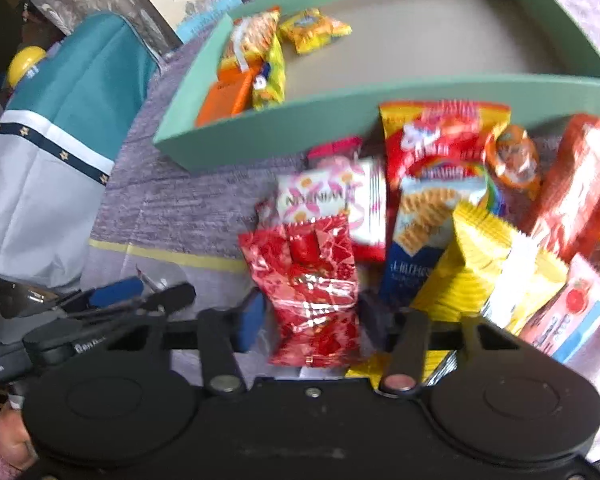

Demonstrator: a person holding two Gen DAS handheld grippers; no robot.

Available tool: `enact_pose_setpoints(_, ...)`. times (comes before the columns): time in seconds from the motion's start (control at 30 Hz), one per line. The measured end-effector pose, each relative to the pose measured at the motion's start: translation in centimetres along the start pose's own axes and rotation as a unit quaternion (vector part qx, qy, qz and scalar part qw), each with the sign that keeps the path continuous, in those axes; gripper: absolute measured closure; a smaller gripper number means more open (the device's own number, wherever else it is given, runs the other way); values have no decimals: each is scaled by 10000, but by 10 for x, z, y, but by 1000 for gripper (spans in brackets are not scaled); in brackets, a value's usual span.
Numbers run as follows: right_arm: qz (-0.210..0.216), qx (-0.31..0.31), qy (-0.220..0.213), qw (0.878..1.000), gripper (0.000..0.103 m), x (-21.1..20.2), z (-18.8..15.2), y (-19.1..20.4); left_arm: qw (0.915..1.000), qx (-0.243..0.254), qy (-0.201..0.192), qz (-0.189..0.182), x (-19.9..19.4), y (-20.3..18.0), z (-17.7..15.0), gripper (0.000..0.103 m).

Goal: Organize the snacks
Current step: 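Grasp the red candy with the right gripper while the left grasps the clear cup, then lower the red candy and clear cup into the tray and release both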

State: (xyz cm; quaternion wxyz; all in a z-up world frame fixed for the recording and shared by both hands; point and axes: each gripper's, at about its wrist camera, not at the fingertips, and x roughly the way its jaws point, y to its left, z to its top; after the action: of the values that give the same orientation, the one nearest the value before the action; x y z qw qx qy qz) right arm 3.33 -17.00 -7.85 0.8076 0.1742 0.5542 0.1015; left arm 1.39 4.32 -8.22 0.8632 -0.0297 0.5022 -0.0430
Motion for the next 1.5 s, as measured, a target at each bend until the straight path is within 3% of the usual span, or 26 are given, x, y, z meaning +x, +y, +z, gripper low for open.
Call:
enact_pose_setpoints(0.03,-29,23,-4,10000,62,2,-1,-1,10000,15,-52,-13,0,0,0,29)
enact_pose_setpoints(0.1,-42,1,-80,10000,64,2,-2,-1,9999,69,-126,-52,-1,-2,1,56)
enact_pose_setpoints(0.13,-40,-11,-99,9999,64,1,-1,0,9998,92,-145,-75,-1,-3,2,60)
enact_pose_setpoints(0.6,347,-98,-278,9990,65,-24,13,11,9994,132,-215,-238,-24,-1,17,61)
enact_pose_setpoints(0.93,383,91,-1000,9942,65,-53,79,4,9944,536,-753,-514,-41,-40,91,60)
enact_pose_setpoints(1.17,217,373,-1091,9931,65,-38,136,-10,9922,746,-687,-725,-8,-81,145,60)
enact_pose_setpoints(1.5,153,532,-658,9963,65,10,160,-20,9926,978,-222,-681,43,-98,155,60)
